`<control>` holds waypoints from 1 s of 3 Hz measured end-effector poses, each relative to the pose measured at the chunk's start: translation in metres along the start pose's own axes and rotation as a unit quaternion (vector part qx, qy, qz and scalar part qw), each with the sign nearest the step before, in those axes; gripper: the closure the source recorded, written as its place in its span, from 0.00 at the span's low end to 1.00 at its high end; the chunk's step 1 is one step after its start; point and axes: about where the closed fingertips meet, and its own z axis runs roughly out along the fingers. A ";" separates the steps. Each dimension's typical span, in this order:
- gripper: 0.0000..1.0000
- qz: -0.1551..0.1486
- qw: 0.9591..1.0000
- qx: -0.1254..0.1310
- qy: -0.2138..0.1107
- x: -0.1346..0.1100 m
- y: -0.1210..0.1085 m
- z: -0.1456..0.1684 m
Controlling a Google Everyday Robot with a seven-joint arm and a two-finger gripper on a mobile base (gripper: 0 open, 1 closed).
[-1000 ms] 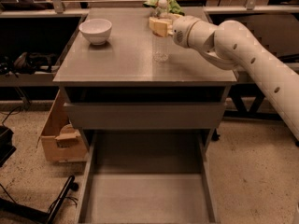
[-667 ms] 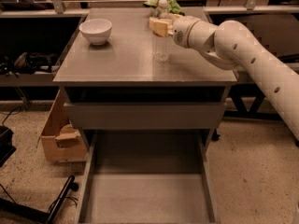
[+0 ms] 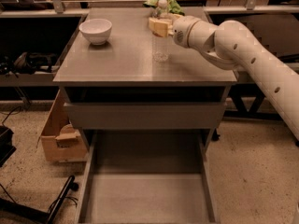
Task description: Pick water bottle from middle drawer and place on counter
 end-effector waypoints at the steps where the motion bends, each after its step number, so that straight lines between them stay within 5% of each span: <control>1: 0.15 0.000 1.000 0.000 0.000 0.000 0.000 0.000; 2: 0.00 0.000 1.000 0.000 0.000 0.000 0.000 0.000; 3: 0.00 -0.027 0.999 -0.009 0.016 -0.018 0.003 -0.009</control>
Offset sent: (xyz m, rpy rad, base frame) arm 0.0000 0.0000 0.0000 0.0000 0.0000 0.0000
